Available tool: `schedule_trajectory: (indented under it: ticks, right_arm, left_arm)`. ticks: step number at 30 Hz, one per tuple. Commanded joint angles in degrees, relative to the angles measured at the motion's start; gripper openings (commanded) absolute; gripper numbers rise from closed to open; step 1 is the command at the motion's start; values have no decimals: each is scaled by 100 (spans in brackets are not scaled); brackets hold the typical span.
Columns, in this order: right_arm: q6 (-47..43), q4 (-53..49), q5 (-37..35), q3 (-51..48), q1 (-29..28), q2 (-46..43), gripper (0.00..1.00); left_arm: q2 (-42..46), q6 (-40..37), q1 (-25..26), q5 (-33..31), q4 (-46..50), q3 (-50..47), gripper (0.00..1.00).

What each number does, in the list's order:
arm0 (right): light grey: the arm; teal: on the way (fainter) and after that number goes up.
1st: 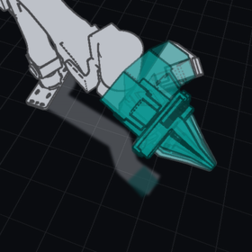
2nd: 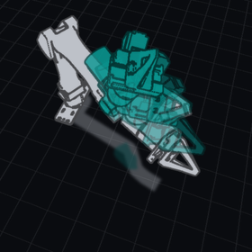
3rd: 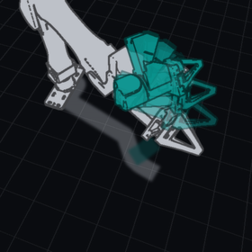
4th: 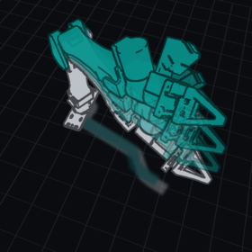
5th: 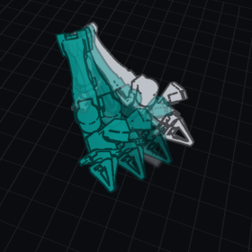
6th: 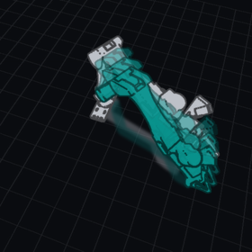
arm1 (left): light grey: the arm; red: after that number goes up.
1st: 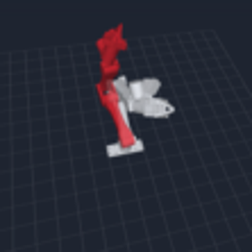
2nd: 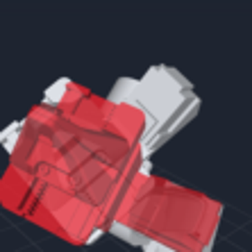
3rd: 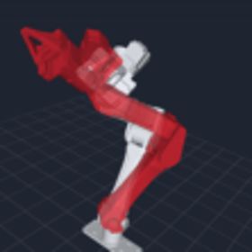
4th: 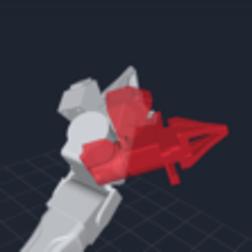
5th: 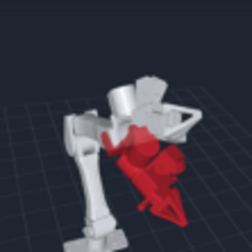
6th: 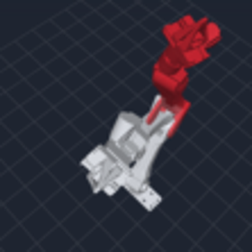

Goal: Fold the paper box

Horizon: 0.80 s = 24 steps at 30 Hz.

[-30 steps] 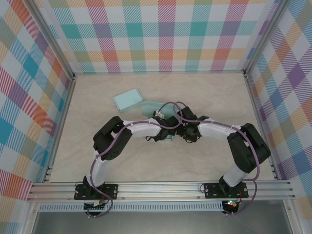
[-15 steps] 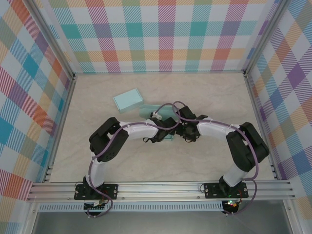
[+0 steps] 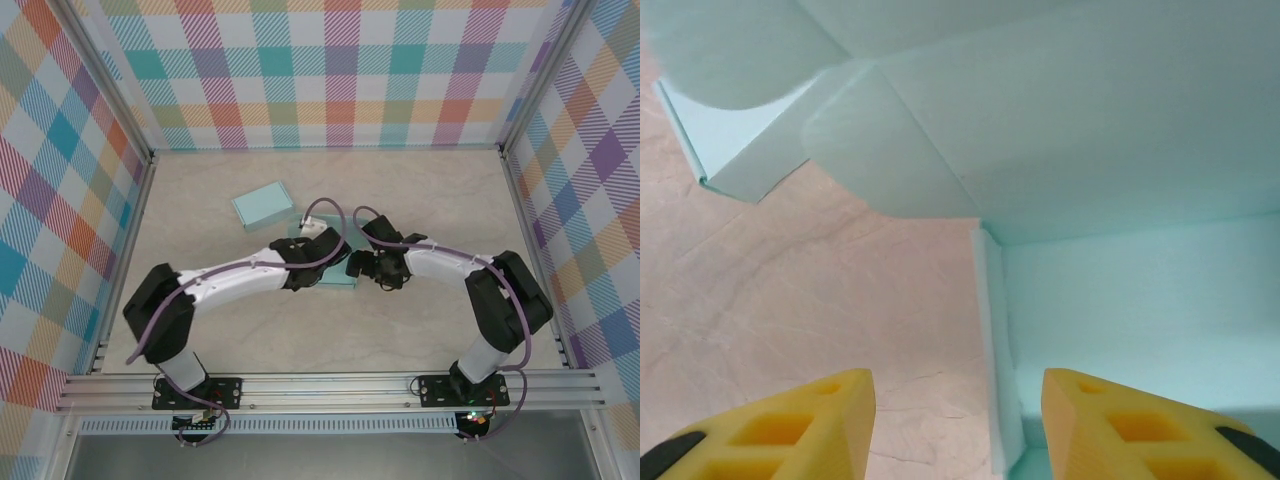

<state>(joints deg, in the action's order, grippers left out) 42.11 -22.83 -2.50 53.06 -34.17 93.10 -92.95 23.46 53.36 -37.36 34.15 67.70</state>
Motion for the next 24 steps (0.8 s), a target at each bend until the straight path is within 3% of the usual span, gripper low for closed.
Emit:
schedule_trajectory:
  ticks: [1, 7, 10, 12, 17, 21, 24]
  right_arm:
    - [-333, -163, 62, 87, -33, -613, 90]
    - [-857, -405, -138, -71, -32, -1726, 98]
    - [-1213, -439, -231, -107, -21, -2247, 98]
    - [-1570, -428, -202, -63, 18, -2470, 100]
    - [-2469, -428, -225, 191, 164, -2479, 99]
    - [-3034, -207, -6, 310, 363, -2307, 95]
    - [-3341, -57, 201, 366, 467, -2115, 93]
  left_arm:
    - [947, -210, 43, 204, -556, -517, 48]
    - [2544, -1295, -427, 437, -1879, -1699, 49]
    - [3001, -1714, -1216, 1533, -2643, -2259, 47]
    - [3178, -2180, -1771, 2649, -3331, -2661, 45]
    - [3027, -3414, -2489, 3966, -4482, -3246, 43]
    - [2559, -3870, -3017, 5046, -4648, -3067, 43]
    - [2103, -4175, -3206, 5512, -4487, -2771, 43]
